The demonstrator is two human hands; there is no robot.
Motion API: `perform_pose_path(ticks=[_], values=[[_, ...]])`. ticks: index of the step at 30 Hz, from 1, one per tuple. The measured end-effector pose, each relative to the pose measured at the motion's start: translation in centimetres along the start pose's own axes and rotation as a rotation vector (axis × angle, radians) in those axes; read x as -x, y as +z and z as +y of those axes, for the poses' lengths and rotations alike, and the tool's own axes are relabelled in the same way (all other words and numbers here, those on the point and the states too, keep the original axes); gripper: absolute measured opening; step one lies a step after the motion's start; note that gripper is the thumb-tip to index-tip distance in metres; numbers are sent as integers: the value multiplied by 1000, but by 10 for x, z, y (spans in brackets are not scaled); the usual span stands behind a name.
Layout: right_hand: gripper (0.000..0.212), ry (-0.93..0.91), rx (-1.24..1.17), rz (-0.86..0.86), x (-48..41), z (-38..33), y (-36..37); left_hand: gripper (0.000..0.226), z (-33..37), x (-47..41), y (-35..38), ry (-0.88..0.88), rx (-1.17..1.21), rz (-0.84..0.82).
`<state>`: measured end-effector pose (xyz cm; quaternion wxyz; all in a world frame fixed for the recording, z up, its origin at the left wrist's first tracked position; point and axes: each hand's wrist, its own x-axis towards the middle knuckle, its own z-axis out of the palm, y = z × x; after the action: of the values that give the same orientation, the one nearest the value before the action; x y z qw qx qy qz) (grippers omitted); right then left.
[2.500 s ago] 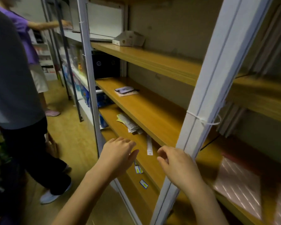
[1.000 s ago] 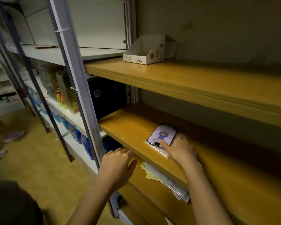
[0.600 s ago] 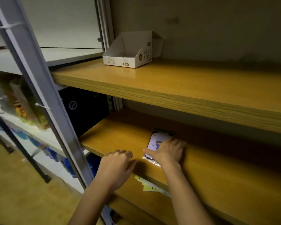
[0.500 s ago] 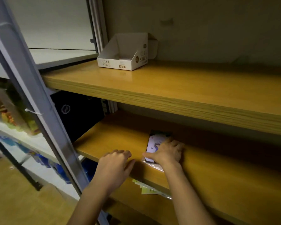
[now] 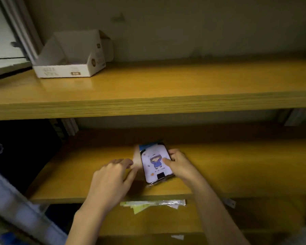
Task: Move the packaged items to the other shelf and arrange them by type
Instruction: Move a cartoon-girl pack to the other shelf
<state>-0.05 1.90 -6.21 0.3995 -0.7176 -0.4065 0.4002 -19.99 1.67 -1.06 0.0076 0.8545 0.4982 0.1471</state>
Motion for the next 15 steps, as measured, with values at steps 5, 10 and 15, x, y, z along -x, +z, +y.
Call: perform_pose_path(ticks=[5, 10, 15], values=[[28, -21, -187, 189, 61, 24, -72, 33, 59, -17, 11, 203, 95, -39], [29, -2, -242, 403, 107, 43, -130, 35, 123, -27, 21, 407, 113, -72], [35, -2, -261, 539, 147, 64, -176, 37, 181, -19, 23, 526, 114, -77]])
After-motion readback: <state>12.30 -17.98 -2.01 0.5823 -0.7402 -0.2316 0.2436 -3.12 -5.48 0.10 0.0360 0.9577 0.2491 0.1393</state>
